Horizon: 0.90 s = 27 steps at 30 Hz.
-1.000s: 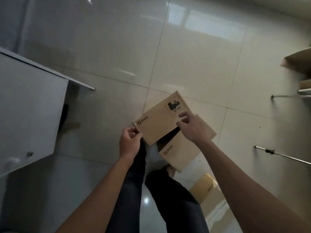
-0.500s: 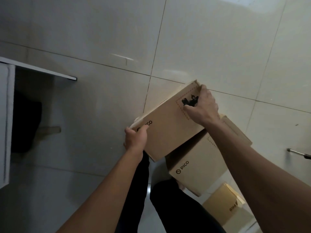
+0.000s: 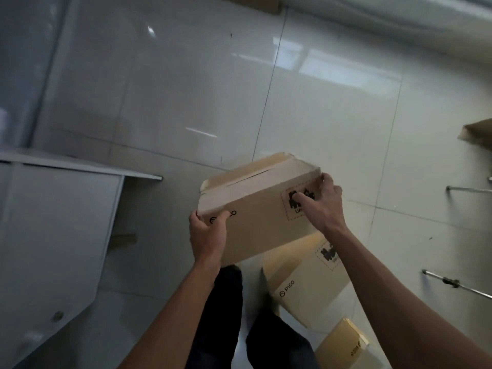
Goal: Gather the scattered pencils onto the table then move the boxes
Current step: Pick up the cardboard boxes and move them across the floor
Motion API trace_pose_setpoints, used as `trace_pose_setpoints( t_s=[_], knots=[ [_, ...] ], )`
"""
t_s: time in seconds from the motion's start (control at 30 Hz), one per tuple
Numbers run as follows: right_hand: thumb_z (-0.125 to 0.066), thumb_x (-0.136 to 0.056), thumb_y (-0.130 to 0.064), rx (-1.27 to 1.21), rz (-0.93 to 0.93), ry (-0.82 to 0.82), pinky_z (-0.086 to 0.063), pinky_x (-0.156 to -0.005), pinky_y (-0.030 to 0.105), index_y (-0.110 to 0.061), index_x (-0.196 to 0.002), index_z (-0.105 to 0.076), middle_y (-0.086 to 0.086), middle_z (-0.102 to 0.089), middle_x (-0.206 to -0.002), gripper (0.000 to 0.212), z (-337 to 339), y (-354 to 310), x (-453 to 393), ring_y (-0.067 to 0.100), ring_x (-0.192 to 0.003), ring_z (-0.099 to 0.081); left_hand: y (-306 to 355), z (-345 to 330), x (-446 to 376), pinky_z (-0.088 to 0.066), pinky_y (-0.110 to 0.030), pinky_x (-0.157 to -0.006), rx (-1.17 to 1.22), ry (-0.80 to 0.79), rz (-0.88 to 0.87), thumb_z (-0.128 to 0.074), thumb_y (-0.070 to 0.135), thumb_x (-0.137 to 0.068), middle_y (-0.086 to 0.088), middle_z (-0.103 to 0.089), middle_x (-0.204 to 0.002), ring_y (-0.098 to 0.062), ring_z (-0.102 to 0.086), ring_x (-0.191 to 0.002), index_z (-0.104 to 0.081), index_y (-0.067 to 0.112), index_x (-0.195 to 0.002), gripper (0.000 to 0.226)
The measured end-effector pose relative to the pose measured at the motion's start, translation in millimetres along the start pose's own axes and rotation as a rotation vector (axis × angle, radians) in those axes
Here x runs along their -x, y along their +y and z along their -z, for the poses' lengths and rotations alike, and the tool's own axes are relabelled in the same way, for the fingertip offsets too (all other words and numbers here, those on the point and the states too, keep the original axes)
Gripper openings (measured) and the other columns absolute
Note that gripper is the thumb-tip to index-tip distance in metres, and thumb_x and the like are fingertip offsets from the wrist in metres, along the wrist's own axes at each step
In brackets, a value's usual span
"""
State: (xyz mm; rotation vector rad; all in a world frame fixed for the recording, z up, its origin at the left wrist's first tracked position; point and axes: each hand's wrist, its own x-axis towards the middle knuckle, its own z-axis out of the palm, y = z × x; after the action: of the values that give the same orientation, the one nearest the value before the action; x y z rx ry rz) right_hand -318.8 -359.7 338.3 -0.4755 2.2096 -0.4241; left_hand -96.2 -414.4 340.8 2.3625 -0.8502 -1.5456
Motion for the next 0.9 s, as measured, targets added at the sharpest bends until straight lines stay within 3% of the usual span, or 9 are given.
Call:
trace_pose_setpoints(
  t_s=[0.1,0.23,0.33,0.47,0.6,0.8,0.9],
  knots=[
    [-0.073,-0.080,-0.036,-0.074,0.022,0.020,-0.043,-0.106,0.045,-0.021,-0.148,-0.032,0.002,-0.035,-0.124,0.081,29.1,-43.7,15.9,0.024,-0.119,-0.044,48.9,18.8,20.1,-0.048,-0.041,-0.100,0.013,0.013,-0.059,-0.075,0.031,-0.081,-0.003,-0.062,-0.128,-0.025,-0.061,-0.115,-0.053,0.016,-0.133,0.058],
    [-0.073,-0.080,-0.034,-0.154,0.042,0.042,-0.047,-0.101,0.043,-0.019,-0.146,-0.035,0.003,-0.039,-0.127,0.077,55.6,-93.4,19.7,0.022,-0.112,-0.049,99.6,32.8,35.3,-0.047,-0.045,-0.103,0.046,0.042,-0.112,-0.074,0.038,-0.077,-0.005,-0.061,-0.133,-0.026,-0.059,-0.119,-0.051,0.018,-0.137,0.068],
    [-0.073,-0.081,-0.034,-0.175,0.060,0.041,-0.048,-0.095,0.039,-0.018,-0.145,-0.038,0.005,-0.042,-0.129,0.074,70.5,-125.8,9.9,0.021,-0.109,-0.050,131.2,33.3,35.9,-0.045,-0.040,-0.104,0.089,0.084,-0.144,-0.075,0.030,-0.081,-0.007,-0.060,-0.136,-0.028,-0.057,-0.122,-0.049,0.014,-0.140,0.066],
    [-0.077,-0.076,-0.041,-0.193,0.057,0.051,-0.050,-0.101,0.047,-0.019,-0.141,-0.042,0.005,-0.048,-0.129,0.077,83.7,-163.9,-19.7,0.025,-0.115,-0.054,170.9,20.4,27.6,-0.043,-0.037,-0.098,0.156,0.133,-0.132,-0.072,0.026,-0.084,-0.009,-0.058,-0.138,-0.030,-0.056,-0.123,-0.045,0.014,-0.144,0.066],
    [-0.081,-0.075,-0.040,-0.182,0.048,0.019,-0.052,-0.096,0.047,-0.014,-0.137,-0.044,0.005,-0.050,-0.125,0.076,96.0,-213.7,-68.0,0.025,-0.113,-0.054,225.1,-1.1,6.1,-0.045,-0.039,-0.097,0.227,0.177,-0.089,-0.071,0.025,-0.085,-0.008,-0.058,-0.136,-0.031,-0.056,-0.120,-0.046,0.016,-0.143,0.063],
    [-0.075,-0.079,-0.047,-0.012,0.071,-0.079,-0.055,-0.088,0.050,-0.018,-0.111,-0.043,0.007,-0.061,-0.114,0.054,108.2,-292.3,-157.6,0.027,-0.101,-0.062,298.2,-21.7,-41.9,-0.040,-0.030,-0.084,0.339,0.286,0.024,-0.071,0.028,-0.086,0.000,-0.059,-0.116,-0.019,-0.053,-0.098,-0.053,0.016,-0.130,0.049],
    [-0.073,-0.080,-0.051,0.070,0.144,-0.069,-0.056,-0.082,0.048,-0.015,-0.099,-0.047,0.003,-0.063,-0.099,0.048,112.7,-341.1,-183.9,0.025,-0.091,-0.064,321.9,-18.7,-58.4,-0.041,-0.029,-0.082,0.392,0.382,0.063,-0.071,0.033,-0.087,0.001,-0.059,-0.109,-0.021,-0.059,-0.101,-0.056,0.013,-0.127,0.047]
  ],
)
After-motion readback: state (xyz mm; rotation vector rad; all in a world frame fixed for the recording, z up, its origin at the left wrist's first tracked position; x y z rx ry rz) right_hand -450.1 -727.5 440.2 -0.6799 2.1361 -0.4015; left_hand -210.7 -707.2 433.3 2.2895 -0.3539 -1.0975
